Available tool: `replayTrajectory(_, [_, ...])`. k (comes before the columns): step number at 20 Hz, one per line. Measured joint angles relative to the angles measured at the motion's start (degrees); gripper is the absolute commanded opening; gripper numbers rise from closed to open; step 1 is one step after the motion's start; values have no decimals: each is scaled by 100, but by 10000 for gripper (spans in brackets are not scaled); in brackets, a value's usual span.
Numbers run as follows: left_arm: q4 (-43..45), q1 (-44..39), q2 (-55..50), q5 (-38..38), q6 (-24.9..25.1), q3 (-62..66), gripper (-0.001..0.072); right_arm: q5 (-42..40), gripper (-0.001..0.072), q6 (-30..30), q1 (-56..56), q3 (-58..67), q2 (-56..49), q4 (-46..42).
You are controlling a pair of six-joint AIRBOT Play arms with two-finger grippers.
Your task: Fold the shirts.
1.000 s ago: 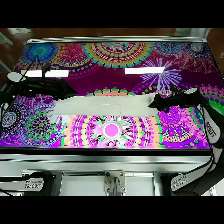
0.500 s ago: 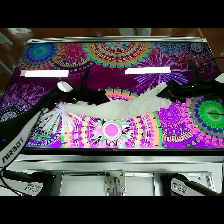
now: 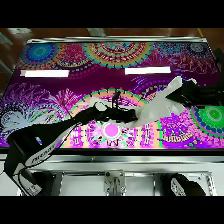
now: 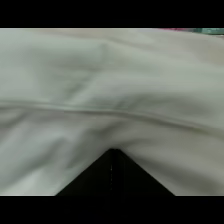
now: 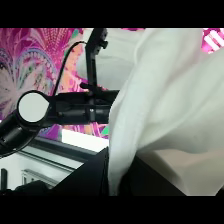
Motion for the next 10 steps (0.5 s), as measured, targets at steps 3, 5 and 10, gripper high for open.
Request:
replayTrajectory(3, [-358, -48, -151, 72, 221, 212, 42, 37, 54, 101, 15, 0, 125, -66])
replayTrajectory(5, [-286, 179, -149, -17, 291, 240, 42, -39, 54, 144, 175, 0, 129, -236])
replayTrajectory(10, [520, 1679, 584, -457, 345, 61, 42, -719, 54, 190, 1318, 0, -446, -603])
